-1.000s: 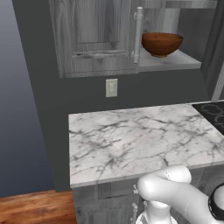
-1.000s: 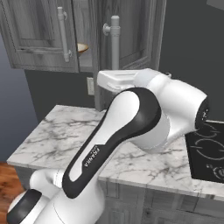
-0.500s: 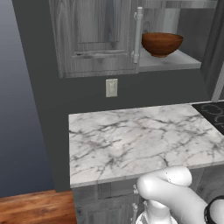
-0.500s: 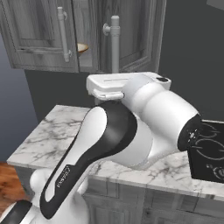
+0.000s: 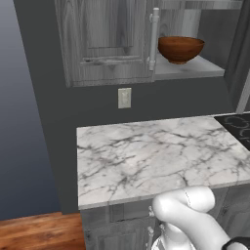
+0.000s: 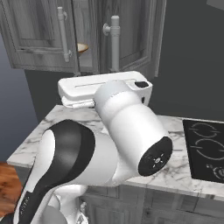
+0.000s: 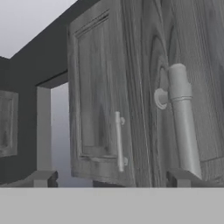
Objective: Move the bowls from the cabinet to the plates on the dining table.
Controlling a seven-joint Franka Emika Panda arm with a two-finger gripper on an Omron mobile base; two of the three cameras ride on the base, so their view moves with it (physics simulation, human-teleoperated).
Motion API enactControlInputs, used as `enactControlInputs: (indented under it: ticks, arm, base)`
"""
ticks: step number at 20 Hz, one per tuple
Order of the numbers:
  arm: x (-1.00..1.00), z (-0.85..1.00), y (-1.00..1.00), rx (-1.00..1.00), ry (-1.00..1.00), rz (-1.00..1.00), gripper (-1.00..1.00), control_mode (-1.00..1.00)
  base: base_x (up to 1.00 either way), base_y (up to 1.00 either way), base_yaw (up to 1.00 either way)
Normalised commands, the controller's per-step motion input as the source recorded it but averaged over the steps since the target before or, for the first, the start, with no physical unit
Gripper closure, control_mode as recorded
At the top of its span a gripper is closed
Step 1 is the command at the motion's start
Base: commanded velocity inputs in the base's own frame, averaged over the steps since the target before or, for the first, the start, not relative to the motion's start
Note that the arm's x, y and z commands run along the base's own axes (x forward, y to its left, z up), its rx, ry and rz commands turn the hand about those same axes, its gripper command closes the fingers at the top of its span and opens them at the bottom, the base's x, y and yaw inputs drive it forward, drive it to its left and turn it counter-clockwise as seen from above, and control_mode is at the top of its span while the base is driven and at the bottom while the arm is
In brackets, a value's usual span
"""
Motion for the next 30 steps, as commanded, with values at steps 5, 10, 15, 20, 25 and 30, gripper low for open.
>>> enactControlInputs:
  ticks: [5,10,15,20,25,30]
  arm:
    - [-0.29,0.00,0.54,0.01,-0.14,-0.02,-1.00,-1.00]
    - [-0.26,-0.02,0.53,0.02,-0.13,-0.04,-1.00,-1.00]
    - [-0.18,-0.07,0.43,0.01,-0.12,-0.08,-1.00,-1.00]
    - [-0.03,-0.07,0.35,-0.01,-0.10,-0.13,-1.00,-1.00]
    - [0.23,-0.09,0.21,-0.04,0.00,-0.19,-1.00,-1.00]
    - [0.35,-0.03,0.26,-0.05,0.02,-0.12,-1.00,-1.00]
  base:
    - [0.00,0.00,0.00]
    - [0.00,0.00,0.00]
    - [0.00,0.00,0.00]
    - [0.00,0.00,0.00]
    - [0.00,0.00,0.00]
    - [0.00,0.00,0.00]
